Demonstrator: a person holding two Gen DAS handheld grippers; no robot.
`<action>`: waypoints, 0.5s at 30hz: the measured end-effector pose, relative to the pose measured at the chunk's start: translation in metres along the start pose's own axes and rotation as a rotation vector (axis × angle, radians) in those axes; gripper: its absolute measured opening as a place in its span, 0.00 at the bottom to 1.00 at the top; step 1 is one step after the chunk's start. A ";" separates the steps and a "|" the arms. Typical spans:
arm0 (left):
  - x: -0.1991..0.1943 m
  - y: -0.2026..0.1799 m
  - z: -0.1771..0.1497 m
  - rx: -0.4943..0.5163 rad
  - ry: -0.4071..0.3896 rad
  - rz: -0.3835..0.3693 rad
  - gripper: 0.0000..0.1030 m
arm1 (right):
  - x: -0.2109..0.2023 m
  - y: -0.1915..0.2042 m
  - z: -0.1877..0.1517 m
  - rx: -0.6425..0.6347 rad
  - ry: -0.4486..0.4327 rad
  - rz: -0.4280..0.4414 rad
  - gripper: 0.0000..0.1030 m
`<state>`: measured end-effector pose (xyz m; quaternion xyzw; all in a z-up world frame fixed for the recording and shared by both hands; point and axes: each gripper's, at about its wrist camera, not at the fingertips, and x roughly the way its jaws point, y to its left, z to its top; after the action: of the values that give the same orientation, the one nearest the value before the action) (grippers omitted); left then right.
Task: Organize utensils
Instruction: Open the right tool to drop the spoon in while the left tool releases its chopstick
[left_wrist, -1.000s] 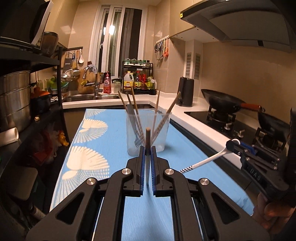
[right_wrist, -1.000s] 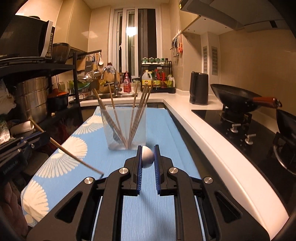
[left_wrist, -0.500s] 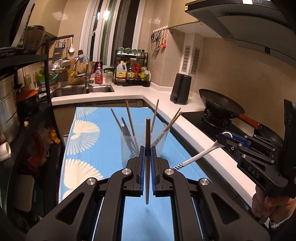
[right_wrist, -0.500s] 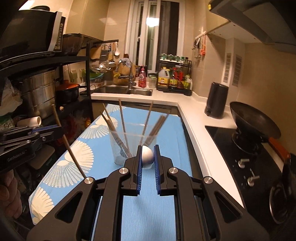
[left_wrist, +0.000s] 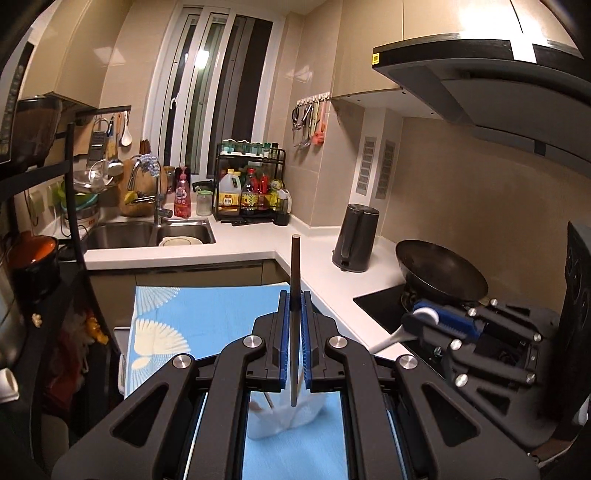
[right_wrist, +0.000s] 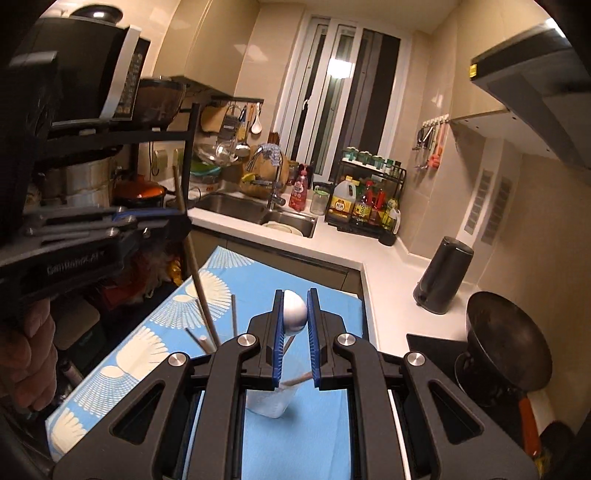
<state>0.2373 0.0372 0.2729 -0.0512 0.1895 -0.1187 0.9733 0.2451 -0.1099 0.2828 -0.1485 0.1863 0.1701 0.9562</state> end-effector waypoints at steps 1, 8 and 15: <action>0.008 0.002 0.001 -0.006 0.008 -0.002 0.06 | 0.011 0.001 0.001 -0.013 0.020 -0.002 0.11; 0.072 0.023 -0.028 -0.061 0.105 -0.016 0.06 | 0.070 0.005 -0.018 -0.060 0.145 -0.002 0.11; 0.110 0.024 -0.068 -0.043 0.201 -0.030 0.06 | 0.119 0.007 -0.047 -0.055 0.255 0.019 0.11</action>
<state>0.3154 0.0296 0.1674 -0.0627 0.2879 -0.1339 0.9462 0.3319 -0.0883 0.1914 -0.1933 0.3031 0.1638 0.9187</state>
